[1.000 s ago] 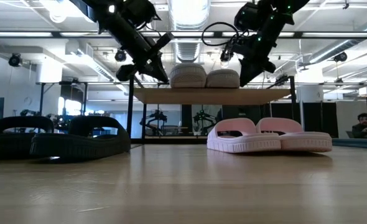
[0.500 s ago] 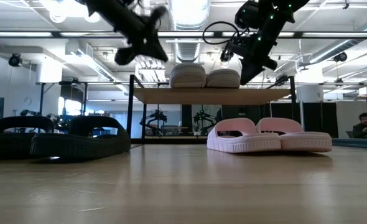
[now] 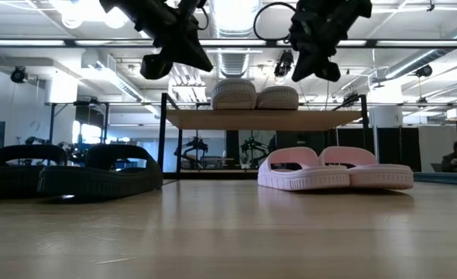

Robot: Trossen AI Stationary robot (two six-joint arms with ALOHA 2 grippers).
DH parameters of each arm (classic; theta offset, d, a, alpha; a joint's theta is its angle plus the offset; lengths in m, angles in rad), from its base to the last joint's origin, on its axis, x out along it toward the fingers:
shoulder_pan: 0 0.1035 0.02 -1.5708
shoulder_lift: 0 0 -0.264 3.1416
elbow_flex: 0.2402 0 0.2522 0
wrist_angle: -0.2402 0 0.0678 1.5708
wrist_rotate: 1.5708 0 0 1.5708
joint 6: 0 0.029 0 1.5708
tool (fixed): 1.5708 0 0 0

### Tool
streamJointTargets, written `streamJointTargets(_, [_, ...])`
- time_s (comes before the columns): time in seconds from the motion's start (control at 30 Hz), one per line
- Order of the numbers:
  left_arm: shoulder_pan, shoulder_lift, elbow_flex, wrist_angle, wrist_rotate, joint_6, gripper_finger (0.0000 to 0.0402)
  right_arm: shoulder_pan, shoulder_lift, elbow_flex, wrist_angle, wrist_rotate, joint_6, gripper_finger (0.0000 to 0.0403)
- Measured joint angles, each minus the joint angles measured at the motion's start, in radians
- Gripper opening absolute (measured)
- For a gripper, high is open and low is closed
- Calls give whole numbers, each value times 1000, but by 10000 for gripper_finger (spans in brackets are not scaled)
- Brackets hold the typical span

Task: Pick and place slides into the shelf
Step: Adjust the gray slides on the shelf

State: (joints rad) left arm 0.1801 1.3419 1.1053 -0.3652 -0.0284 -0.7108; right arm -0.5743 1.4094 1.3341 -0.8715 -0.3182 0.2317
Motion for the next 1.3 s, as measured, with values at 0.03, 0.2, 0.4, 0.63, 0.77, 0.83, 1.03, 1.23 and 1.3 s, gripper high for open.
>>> streamJointTargets(0.03, [-6,0,0,-1,-1,-15,0,9,2,-3,2,1,0,8])
streamJointTargets(0.2, [-34,2,1,-11,1,-54,0,43,34,-27,26,5,2,8])
streamJointTargets(0.4, [-85,2,2,9,37,-68,0,48,67,-27,93,78,-1,8])
streamJointTargets(0.63, [-133,14,4,106,80,-96,0,49,100,-30,96,83,-14,8])
streamJointTargets(0.77, [-145,51,6,104,79,-122,0,50,128,-31,92,83,-24,8])
streamJointTargets(0.83, [-155,70,7,111,85,-130,0,50,132,-31,92,83,-27,8])
streamJointTargets(1.03, [-183,119,15,175,104,-155,0,50,126,-30,91,84,-42,8])
streamJointTargets(1.23, [-188,151,18,169,55,-166,0,50,116,-30,87,92,-49,8])
streamJointTargets(1.3, [-186,168,17,168,33,-152,0,51,116,-31,83,98,-49,8])
